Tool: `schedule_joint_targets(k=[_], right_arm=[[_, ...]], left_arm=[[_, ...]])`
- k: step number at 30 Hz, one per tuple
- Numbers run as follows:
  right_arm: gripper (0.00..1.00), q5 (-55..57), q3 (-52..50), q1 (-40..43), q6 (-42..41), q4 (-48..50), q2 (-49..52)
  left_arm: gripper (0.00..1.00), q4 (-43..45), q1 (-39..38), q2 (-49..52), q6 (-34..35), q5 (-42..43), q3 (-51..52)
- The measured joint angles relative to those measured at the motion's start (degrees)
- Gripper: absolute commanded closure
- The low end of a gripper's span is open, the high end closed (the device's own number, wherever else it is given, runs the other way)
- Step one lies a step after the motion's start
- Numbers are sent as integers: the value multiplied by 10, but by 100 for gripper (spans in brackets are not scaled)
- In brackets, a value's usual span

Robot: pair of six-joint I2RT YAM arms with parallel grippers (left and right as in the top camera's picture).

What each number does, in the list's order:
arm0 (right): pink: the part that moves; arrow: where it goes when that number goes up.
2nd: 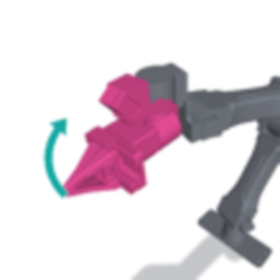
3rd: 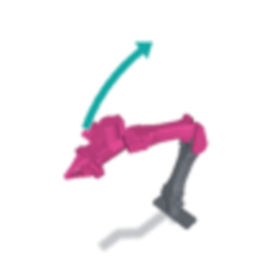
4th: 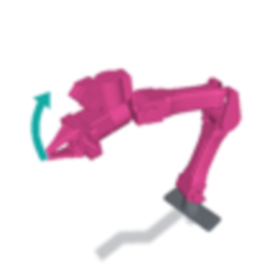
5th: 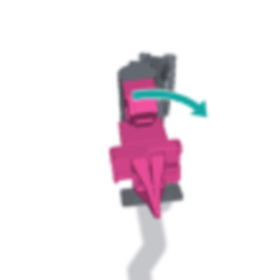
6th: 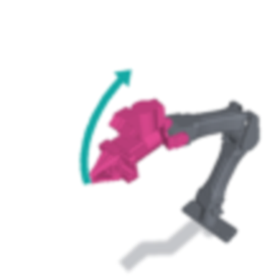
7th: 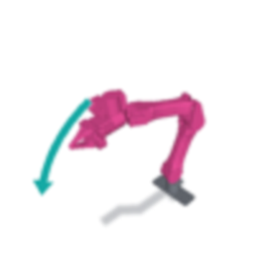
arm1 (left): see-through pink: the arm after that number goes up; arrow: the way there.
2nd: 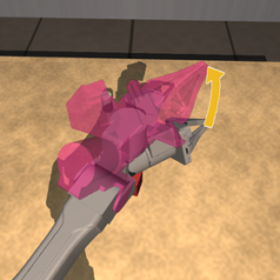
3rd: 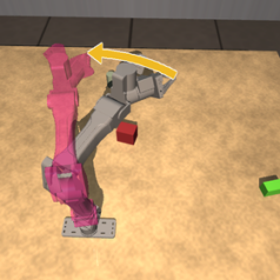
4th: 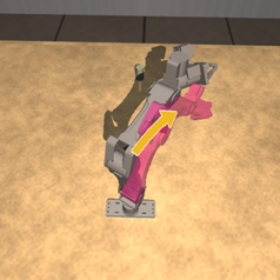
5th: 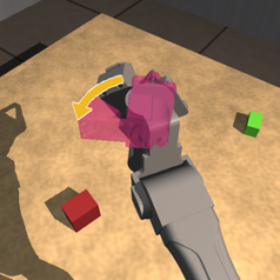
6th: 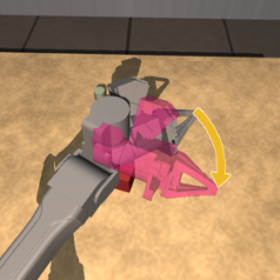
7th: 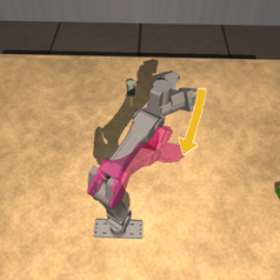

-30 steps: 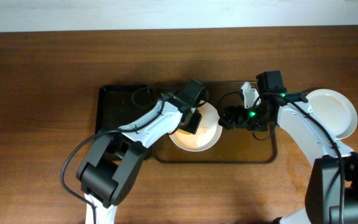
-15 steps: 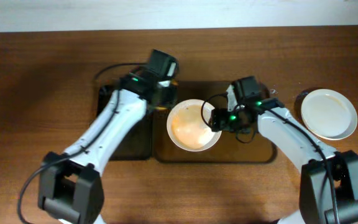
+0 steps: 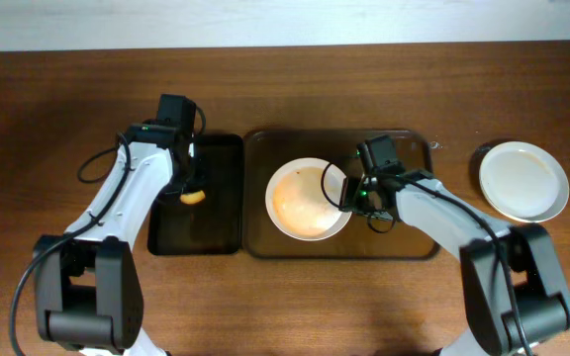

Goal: Clean dirty plates on tray and stack at the side

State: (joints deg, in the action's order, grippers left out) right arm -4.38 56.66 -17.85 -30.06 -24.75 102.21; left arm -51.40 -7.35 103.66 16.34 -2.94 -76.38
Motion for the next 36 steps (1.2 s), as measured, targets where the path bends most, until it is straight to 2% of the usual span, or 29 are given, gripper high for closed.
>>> schedule_joint_targets(k=[1, 2, 5, 8, 12, 15, 18, 20, 24, 25, 26, 27, 28, 32, 36], right_arm=[[84, 0, 5, 0, 1, 11, 8], [96, -2, 5, 0, -3, 12, 12], [96, -17, 17, 0, -7, -12, 15], [96, -4, 56, 0, 2, -88, 17], [96, 128, 217, 0, 47, -280, 19], [96, 216, 312, -7, 61, -380, 20], [96, 339, 366, -64, 70, -426, 19], [96, 418, 368, -126, 73, -441, 19], [96, 625, 368, -251, 47, -451, 19], [96, 655, 368, -273, 45, -451, 19], [96, 680, 368, -289, 44, -450, 19], [96, 707, 368, -311, 42, -450, 19], [96, 728, 368, -328, 38, -449, 19], [96, 782, 368, -339, 24, -446, 19], [96, 781, 368, -338, 9, -428, 19]], left_arm=[[93, 2, 0, 0, 0, 0, 6], [92, 2, 0, 0, 2, 0, 15], [92, 10, 0, 0, 2, 0, 29], [95, 36, 0, 0, 2, 0, 47], [91, 46, 0, 0, 2, 0, 56], [90, 81, 0, 0, 2, 0, 59], [89, 103, 0, 0, 2, 0, 61], [86, 132, 0, 0, 2, 0, 73], [88, 155, 0, 0, 4, 0, 99], [84, 164, 0, 0, 4, 0, 99], [59, 168, 0, 0, 4, 0, 101], [7, 172, 0, 0, 5, 0, 104], [0, 173, 0, 0, 4, 0, 106], [0, 174, 0, 0, 8, 0, 108], [0, 174, 0, 0, 8, 0, 108]])
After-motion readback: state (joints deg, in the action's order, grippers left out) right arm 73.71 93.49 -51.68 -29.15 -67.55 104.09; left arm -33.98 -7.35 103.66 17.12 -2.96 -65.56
